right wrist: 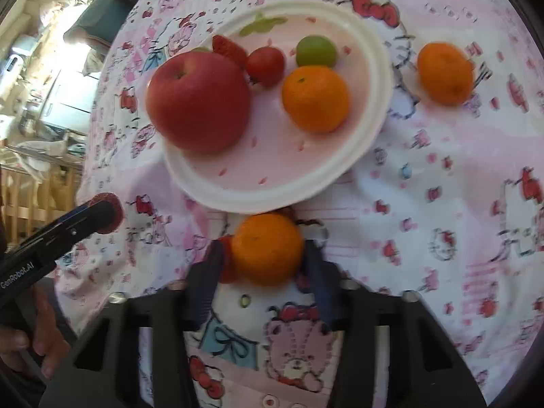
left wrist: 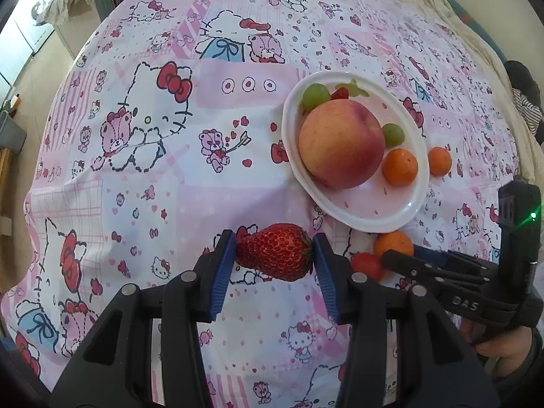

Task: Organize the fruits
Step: 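Carry the strawberry onto the plate with the left gripper while the right gripper places the orange there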

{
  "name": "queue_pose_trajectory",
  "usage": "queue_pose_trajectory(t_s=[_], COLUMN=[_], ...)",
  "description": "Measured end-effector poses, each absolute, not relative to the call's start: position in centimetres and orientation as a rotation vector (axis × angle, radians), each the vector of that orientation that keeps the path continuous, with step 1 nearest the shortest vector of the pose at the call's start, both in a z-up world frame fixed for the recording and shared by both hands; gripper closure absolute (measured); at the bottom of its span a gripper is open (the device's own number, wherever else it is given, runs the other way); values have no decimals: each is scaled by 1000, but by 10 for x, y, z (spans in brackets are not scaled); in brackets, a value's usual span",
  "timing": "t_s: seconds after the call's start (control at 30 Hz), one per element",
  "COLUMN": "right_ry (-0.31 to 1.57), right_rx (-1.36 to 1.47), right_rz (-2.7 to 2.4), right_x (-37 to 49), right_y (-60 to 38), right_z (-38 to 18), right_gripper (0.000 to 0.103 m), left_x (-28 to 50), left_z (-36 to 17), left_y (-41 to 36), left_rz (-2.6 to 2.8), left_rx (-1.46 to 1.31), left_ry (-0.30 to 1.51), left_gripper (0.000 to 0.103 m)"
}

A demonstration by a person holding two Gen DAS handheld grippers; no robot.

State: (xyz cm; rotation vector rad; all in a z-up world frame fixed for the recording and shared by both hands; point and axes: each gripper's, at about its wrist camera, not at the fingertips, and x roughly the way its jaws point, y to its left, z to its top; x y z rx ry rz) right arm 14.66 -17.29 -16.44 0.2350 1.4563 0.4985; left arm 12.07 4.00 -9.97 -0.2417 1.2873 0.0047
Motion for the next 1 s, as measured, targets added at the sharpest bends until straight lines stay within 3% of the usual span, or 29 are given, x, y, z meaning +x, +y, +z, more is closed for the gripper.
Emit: queue_pose_trajectory(t_s=[0.8, 1.0], right_ry=[1341, 1258], right_rx=[287, 315], right_rz=[507, 489], right_x=[116, 113], right_y=[-227, -245], right_z=[-125, -103], right_gripper=[58, 58], left_x=[114, 112], left_z=[-107, -84], left_y=[29, 30], left_rz=[38, 57], left_rx=[-188, -179], left_ry=[1263, 1186], left_gripper=[61, 61])
